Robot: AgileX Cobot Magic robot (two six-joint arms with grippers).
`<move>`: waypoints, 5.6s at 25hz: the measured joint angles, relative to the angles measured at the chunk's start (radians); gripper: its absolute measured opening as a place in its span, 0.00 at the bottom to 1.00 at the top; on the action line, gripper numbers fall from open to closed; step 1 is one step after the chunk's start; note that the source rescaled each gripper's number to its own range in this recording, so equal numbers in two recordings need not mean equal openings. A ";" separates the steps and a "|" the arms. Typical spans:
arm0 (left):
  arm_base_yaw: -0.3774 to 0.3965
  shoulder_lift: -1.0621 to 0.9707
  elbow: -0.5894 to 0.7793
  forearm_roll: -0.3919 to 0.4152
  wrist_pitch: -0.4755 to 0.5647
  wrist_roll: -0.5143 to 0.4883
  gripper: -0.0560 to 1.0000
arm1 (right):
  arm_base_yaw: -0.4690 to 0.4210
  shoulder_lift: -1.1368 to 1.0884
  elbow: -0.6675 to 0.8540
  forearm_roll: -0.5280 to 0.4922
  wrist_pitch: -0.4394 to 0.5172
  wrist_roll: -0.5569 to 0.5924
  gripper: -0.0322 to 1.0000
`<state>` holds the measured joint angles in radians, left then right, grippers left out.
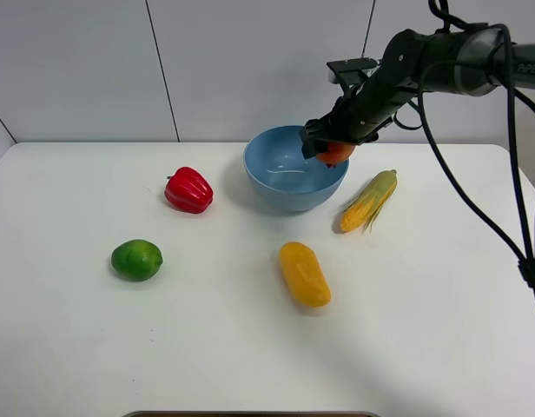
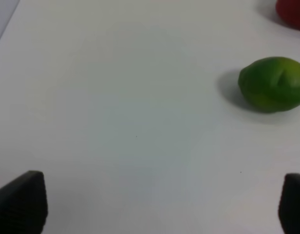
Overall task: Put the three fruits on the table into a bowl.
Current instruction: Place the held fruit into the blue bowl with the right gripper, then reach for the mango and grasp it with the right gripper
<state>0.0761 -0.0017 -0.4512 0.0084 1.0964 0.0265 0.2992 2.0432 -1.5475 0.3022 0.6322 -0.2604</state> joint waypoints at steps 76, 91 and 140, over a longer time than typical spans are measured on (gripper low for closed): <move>0.000 0.000 0.000 0.001 0.000 0.000 0.80 | 0.325 -0.217 -0.072 -0.160 0.587 0.404 0.81; 0.000 0.000 0.000 0.001 0.000 0.000 0.80 | 0.392 -0.215 0.048 -0.193 0.589 0.637 1.00; 0.000 0.000 0.000 0.003 0.000 0.000 0.80 | 0.397 0.131 0.048 -0.244 0.532 0.753 1.00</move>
<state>0.0761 -0.0017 -0.4512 0.0111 1.0964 0.0268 0.6959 2.1743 -1.4996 0.0585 1.1647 0.4923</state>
